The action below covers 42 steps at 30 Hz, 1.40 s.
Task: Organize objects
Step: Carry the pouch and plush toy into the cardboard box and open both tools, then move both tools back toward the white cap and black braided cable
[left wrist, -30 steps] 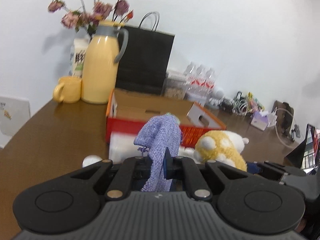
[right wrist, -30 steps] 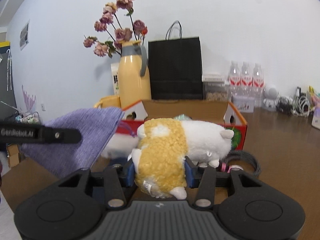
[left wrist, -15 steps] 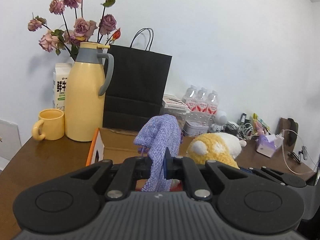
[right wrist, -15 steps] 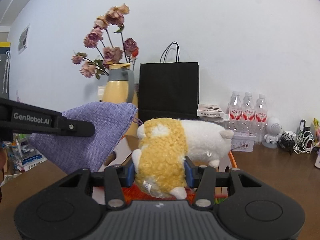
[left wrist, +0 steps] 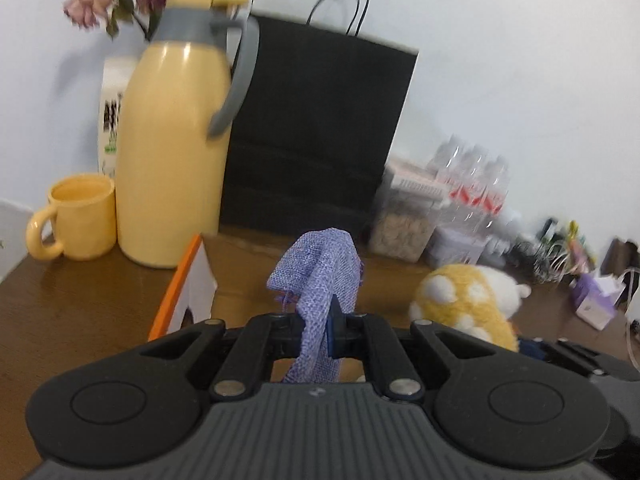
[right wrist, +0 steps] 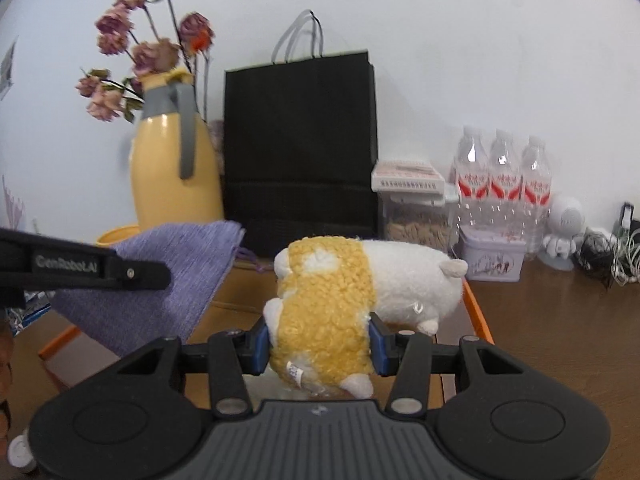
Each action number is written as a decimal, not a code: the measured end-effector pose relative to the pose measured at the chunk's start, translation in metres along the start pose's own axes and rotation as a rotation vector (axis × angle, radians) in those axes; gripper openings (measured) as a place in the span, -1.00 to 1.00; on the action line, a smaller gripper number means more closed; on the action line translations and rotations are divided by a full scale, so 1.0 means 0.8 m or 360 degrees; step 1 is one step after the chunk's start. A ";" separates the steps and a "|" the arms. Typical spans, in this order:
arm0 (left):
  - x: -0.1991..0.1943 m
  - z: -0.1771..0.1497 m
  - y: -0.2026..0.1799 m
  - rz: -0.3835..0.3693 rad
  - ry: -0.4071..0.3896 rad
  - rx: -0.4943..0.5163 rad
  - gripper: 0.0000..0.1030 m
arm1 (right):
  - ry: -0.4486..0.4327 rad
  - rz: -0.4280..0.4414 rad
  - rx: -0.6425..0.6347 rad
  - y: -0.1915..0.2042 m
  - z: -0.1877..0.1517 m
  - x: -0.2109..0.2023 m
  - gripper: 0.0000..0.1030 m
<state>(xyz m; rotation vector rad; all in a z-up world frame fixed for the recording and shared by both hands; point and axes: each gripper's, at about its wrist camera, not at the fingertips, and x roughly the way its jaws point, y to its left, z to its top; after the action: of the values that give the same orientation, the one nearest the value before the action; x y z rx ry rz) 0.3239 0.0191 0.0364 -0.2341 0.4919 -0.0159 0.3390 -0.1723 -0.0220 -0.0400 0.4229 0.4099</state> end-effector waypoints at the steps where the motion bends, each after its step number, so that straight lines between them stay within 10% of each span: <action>1: 0.006 -0.003 0.001 0.0009 0.0020 0.0012 -0.84 | 0.0025 0.0003 0.0000 -0.001 -0.002 0.004 -0.11; 11: 0.017 -0.015 0.001 0.0076 0.0066 0.0068 -0.79 | 0.0107 -0.0005 -0.0002 -0.003 -0.010 0.013 0.01; 13: 0.015 -0.016 -0.001 0.0114 0.0031 0.0100 -0.29 | 0.0104 -0.0002 -0.0003 -0.004 -0.010 0.010 0.05; 16: 0.009 -0.016 -0.003 0.0164 -0.0030 0.0120 0.80 | 0.0089 -0.0008 0.0014 -0.006 -0.010 0.005 0.68; 18: 0.004 -0.016 -0.006 0.0199 -0.0095 0.0136 1.00 | 0.0079 -0.0010 0.0011 -0.006 -0.009 0.002 0.86; 42: -0.088 -0.016 -0.008 0.0185 -0.0243 0.0127 1.00 | -0.0031 -0.0017 -0.0112 0.014 0.002 -0.080 1.00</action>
<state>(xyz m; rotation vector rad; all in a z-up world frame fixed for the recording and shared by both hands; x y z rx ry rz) 0.2563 0.0147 0.0598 -0.1274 0.3511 0.0949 0.2820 -0.1856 0.0060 -0.1066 0.3887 0.4144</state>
